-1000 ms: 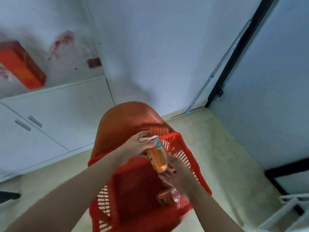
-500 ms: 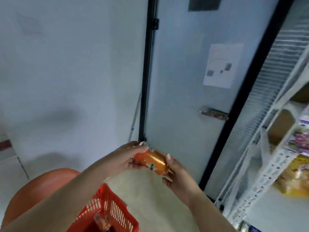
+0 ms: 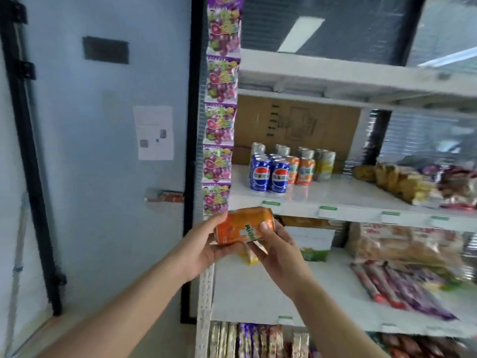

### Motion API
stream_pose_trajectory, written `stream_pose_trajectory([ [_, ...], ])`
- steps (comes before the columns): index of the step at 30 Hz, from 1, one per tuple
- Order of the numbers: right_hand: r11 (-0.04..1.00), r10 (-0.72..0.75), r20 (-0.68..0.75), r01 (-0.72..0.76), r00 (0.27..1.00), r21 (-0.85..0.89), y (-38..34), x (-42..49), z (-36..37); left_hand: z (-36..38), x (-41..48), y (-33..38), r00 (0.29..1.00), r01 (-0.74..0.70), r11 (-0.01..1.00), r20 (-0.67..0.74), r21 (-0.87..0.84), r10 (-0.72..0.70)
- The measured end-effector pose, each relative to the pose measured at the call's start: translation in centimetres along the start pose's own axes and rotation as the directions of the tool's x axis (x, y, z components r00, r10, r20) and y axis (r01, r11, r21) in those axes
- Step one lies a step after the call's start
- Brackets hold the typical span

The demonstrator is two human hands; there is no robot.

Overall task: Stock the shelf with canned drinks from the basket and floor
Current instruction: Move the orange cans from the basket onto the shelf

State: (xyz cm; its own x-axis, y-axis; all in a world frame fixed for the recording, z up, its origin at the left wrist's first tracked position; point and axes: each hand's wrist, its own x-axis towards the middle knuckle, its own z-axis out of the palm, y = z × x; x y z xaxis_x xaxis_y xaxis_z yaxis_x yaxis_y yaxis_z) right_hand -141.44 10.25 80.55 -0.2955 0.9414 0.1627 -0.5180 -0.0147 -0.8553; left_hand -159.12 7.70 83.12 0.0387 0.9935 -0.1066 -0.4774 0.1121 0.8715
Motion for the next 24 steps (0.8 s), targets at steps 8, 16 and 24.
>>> stream_pose_trajectory([
  [8,0.977,-0.21,-0.258,0.193,0.943,-0.087,-9.0,-0.1,-8.5,11.9,7.5,-3.0,0.946,0.122,0.988,0.289,0.096,-0.145],
  [16,0.95,-0.308,-0.332,0.274,0.892,-0.147,-14.9,5.6,-14.1,17.5,17.2,-1.8,0.872,-0.166,0.865,0.48,0.474,-0.096],
  [24,0.878,-0.392,-0.345,0.236,0.853,-0.415,-18.5,12.4,-18.0,22.0,24.7,0.7,0.811,-0.488,0.712,0.564,0.506,0.155],
])
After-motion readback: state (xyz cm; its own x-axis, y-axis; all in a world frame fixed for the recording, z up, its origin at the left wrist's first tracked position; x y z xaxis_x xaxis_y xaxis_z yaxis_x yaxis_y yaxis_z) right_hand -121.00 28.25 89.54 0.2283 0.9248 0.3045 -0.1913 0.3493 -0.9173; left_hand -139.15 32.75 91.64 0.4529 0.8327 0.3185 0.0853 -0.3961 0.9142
